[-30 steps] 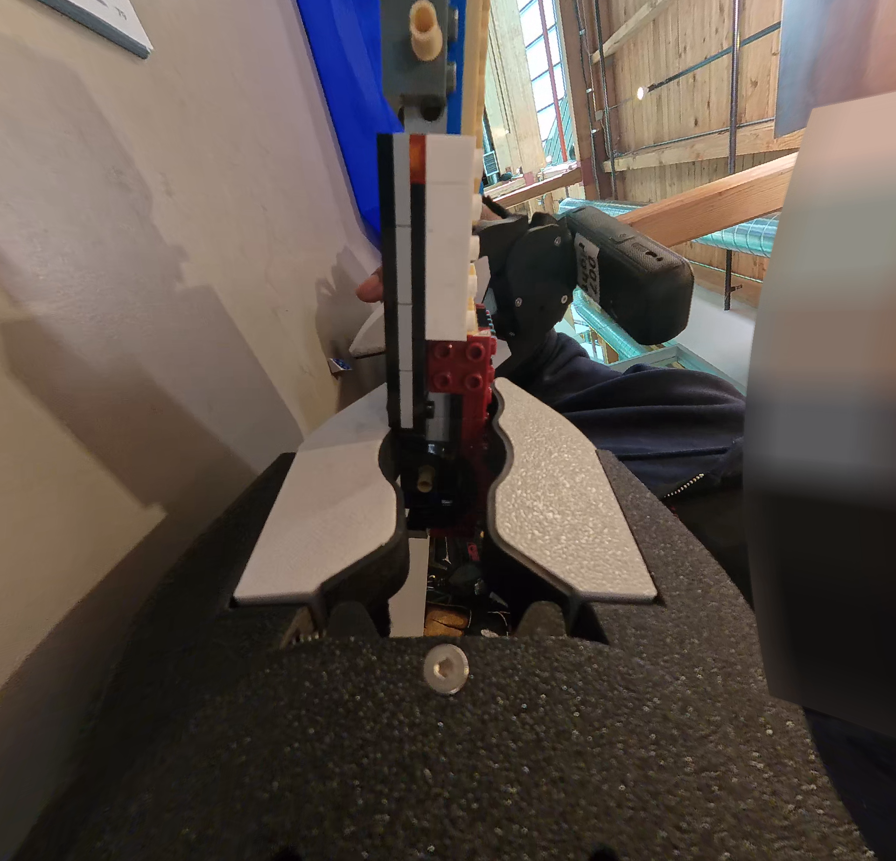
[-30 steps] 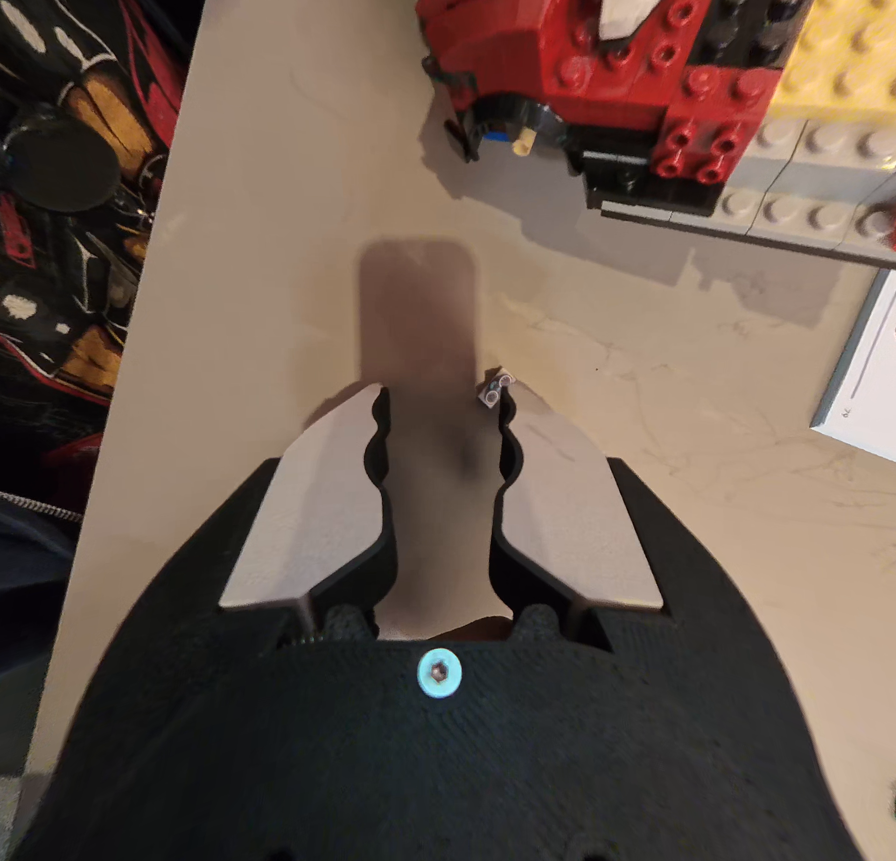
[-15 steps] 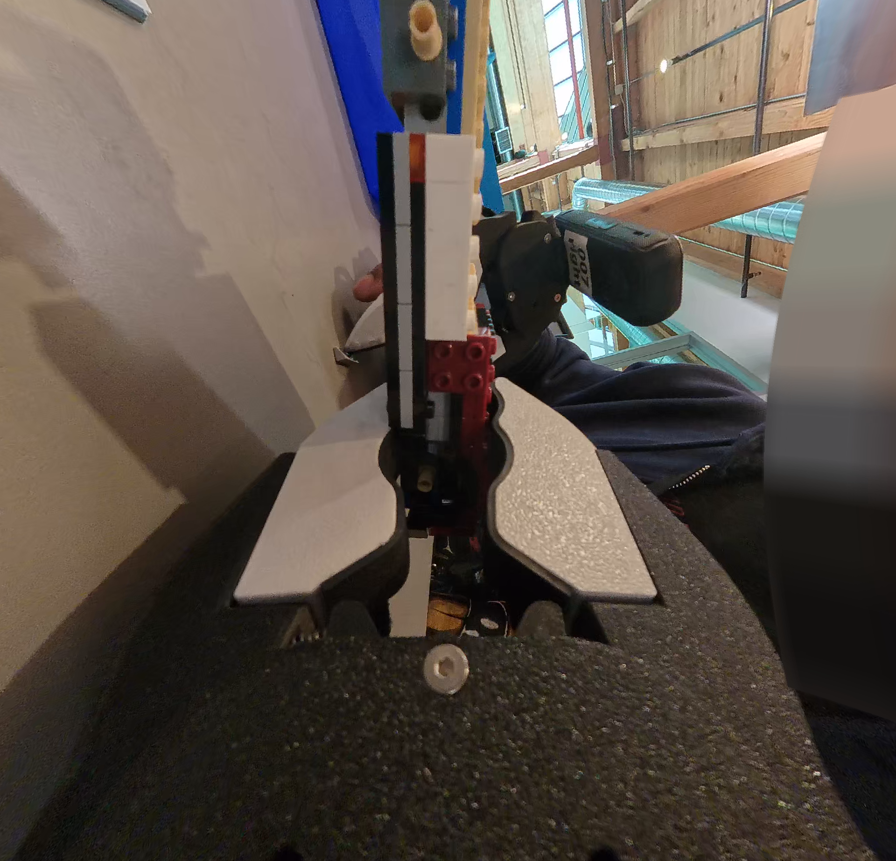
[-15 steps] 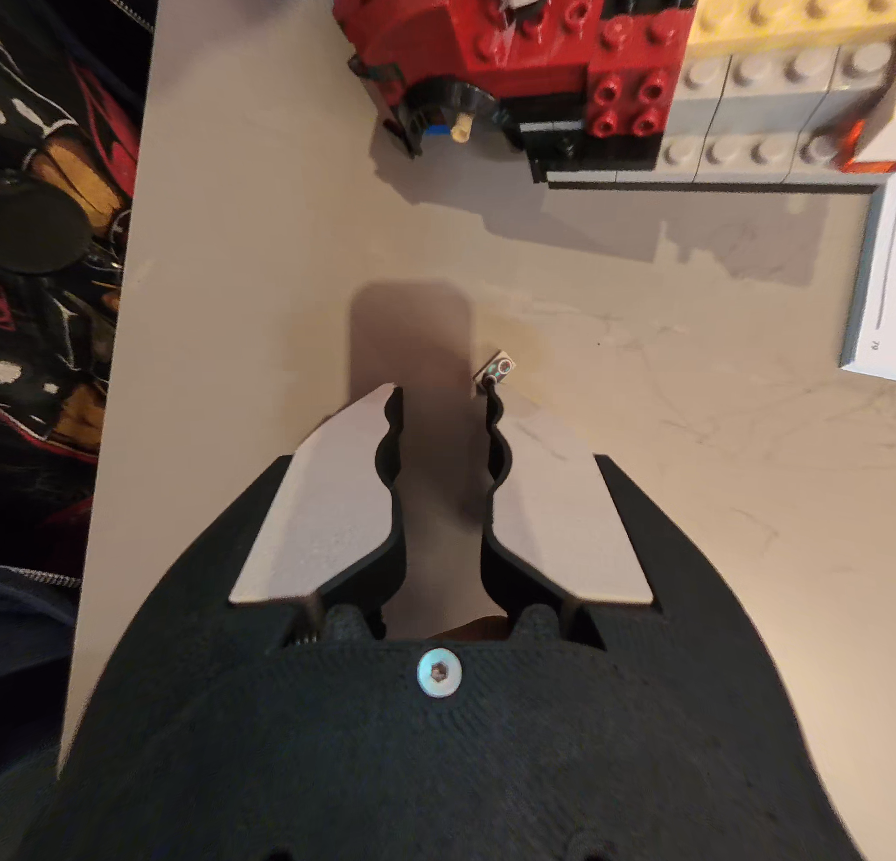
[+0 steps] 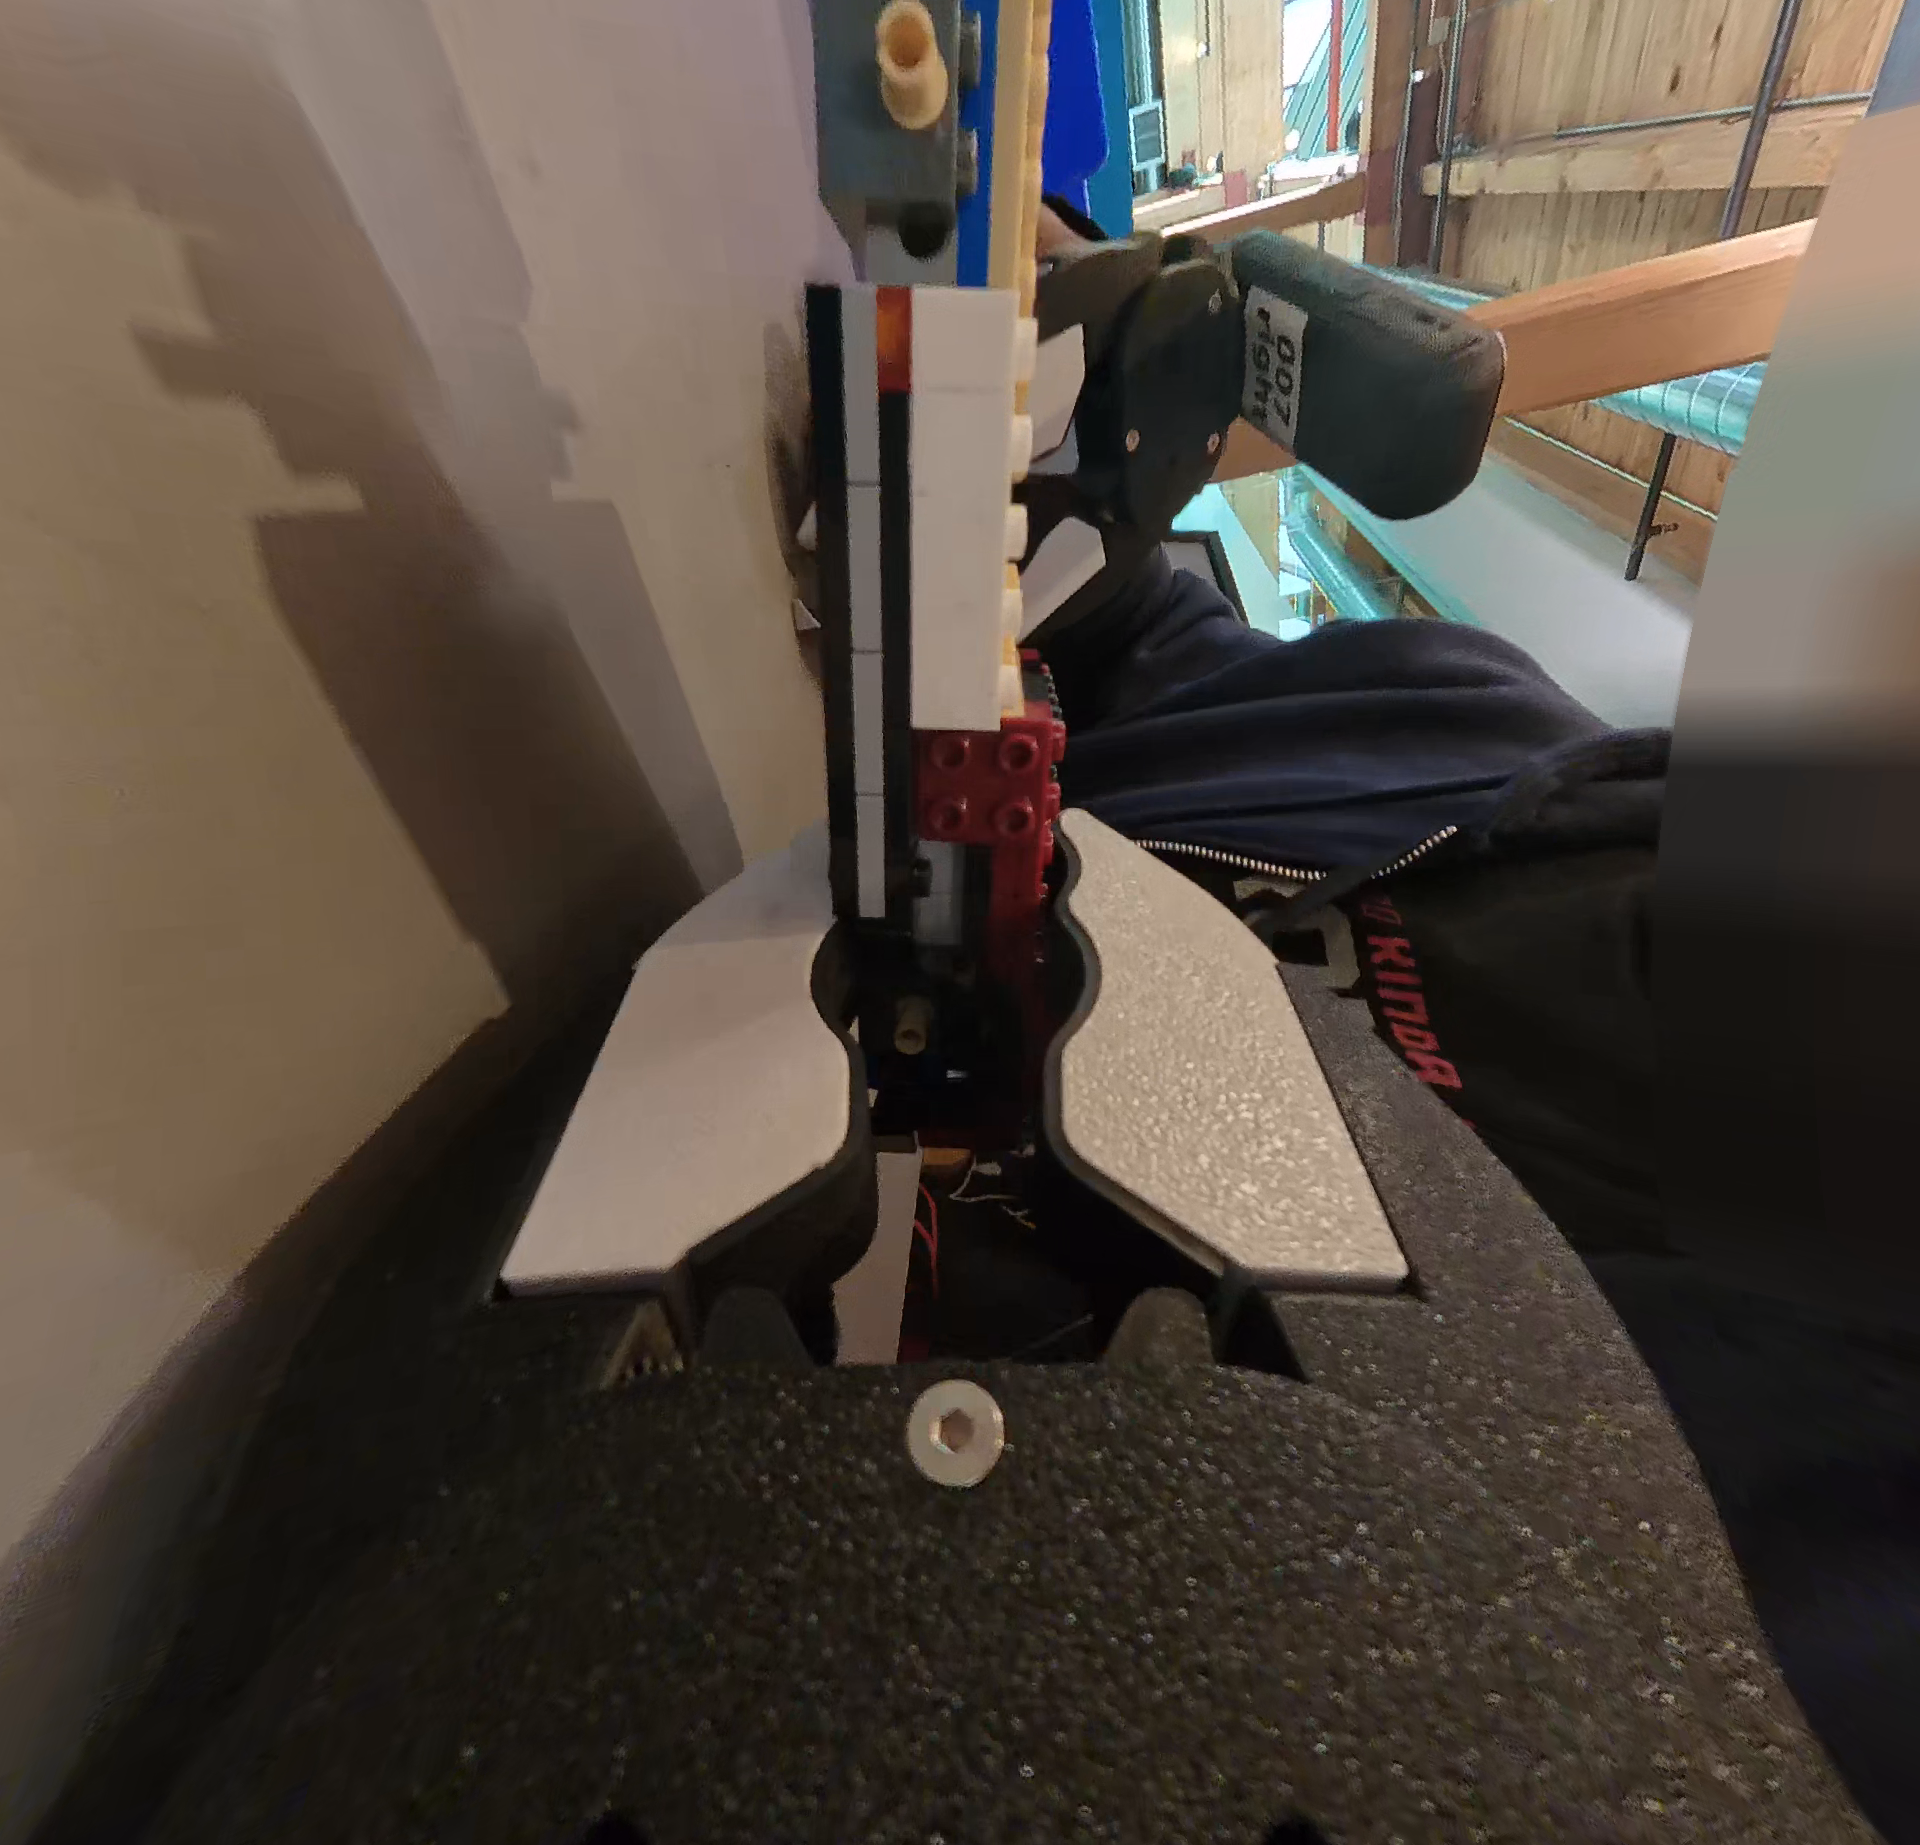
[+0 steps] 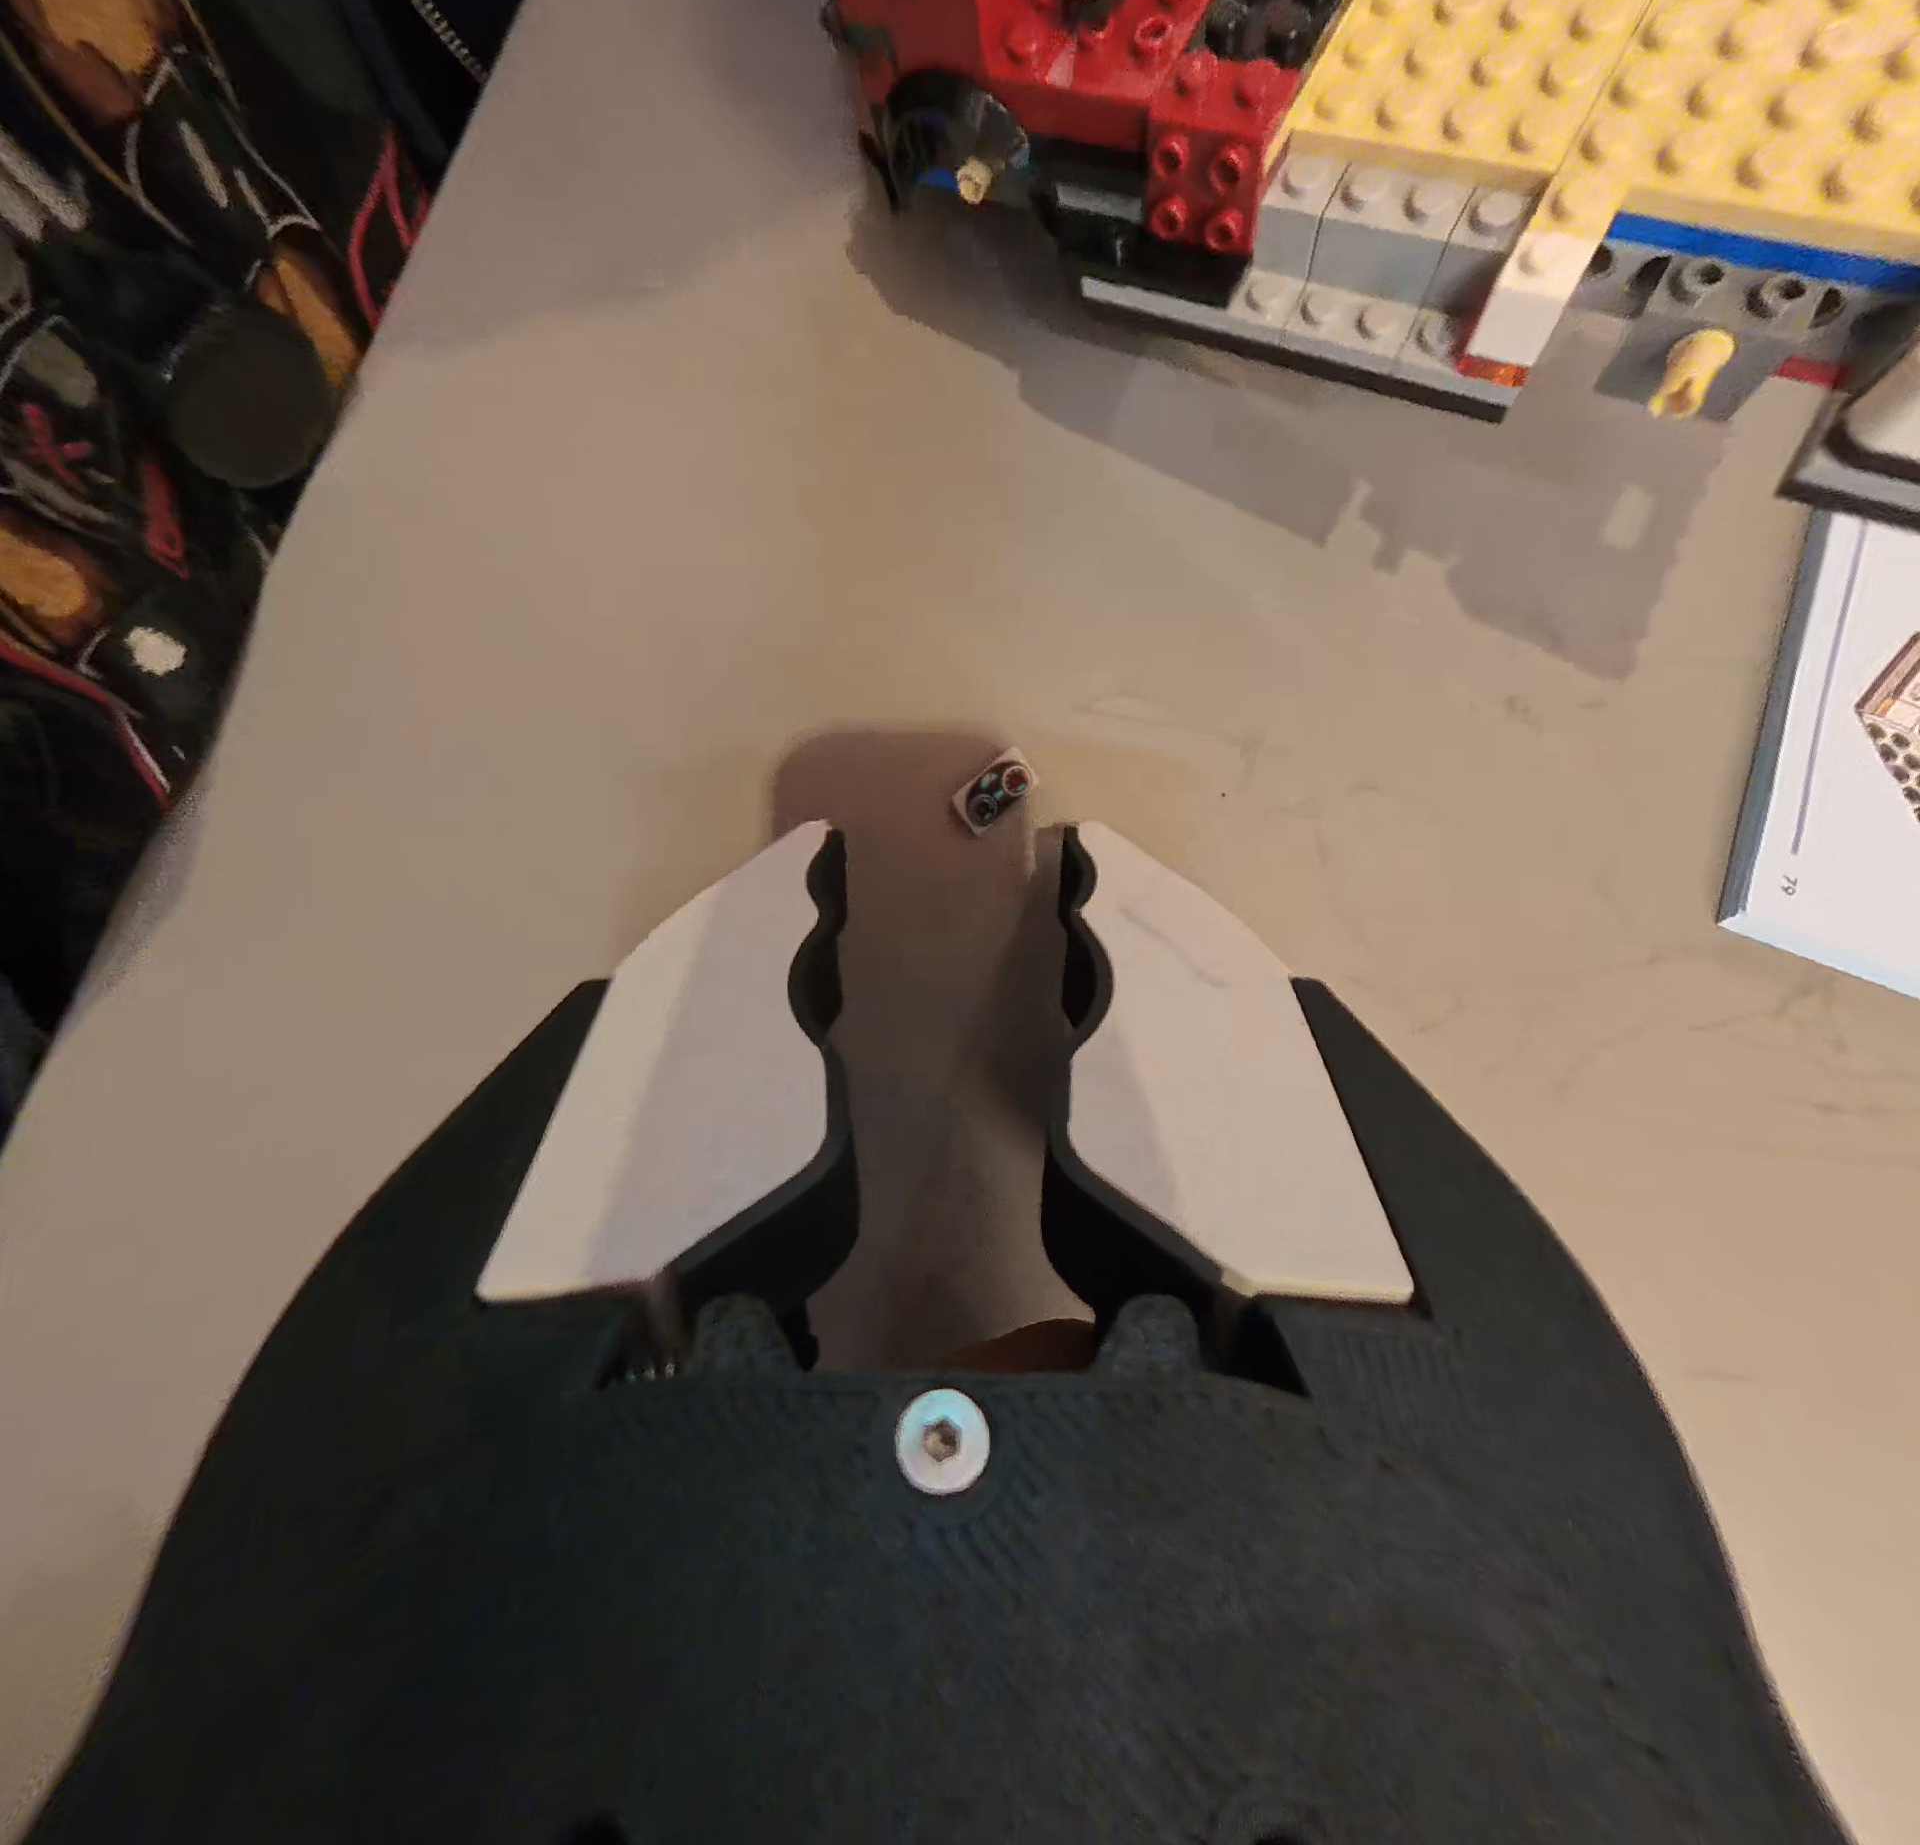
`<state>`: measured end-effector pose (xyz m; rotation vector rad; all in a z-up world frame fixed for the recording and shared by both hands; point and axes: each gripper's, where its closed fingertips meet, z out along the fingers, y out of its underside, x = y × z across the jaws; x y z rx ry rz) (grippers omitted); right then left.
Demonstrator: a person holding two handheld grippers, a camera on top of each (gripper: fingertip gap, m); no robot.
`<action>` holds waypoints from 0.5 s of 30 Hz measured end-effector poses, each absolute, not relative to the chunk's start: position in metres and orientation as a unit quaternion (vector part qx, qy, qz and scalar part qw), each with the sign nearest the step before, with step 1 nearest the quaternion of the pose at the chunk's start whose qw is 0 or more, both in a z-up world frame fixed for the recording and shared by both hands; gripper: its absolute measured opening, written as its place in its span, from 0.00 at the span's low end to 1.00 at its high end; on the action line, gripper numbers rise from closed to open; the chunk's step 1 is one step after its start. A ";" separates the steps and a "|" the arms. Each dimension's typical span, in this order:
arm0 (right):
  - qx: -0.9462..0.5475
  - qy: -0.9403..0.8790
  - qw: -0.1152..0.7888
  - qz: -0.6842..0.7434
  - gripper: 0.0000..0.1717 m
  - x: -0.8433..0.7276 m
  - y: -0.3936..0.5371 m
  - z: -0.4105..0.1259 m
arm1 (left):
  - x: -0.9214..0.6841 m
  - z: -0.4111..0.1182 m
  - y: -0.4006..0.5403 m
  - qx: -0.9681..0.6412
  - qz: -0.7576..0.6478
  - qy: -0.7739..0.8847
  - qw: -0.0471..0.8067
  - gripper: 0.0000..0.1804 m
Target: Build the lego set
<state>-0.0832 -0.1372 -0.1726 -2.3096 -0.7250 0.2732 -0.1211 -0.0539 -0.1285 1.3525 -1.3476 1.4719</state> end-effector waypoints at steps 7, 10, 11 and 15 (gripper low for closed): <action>-0.875 -0.307 0.348 0.137 0.25 -0.079 -0.134 -0.174 | -0.121 -0.129 -0.048 0.500 0.547 -0.540 0.399 0.18; -0.871 -0.320 0.346 0.139 0.25 -0.078 -0.133 -0.175 | -0.119 -0.131 -0.046 0.492 0.535 -0.550 0.411 0.18; -0.870 -0.322 0.345 0.138 0.25 -0.078 -0.132 -0.175 | -0.118 -0.131 -0.045 0.489 0.531 -0.554 0.415 0.18; -0.864 -0.336 0.351 0.135 0.25 -0.076 -0.129 -0.174 | -0.118 -0.132 -0.044 0.474 0.515 -0.566 0.436 0.18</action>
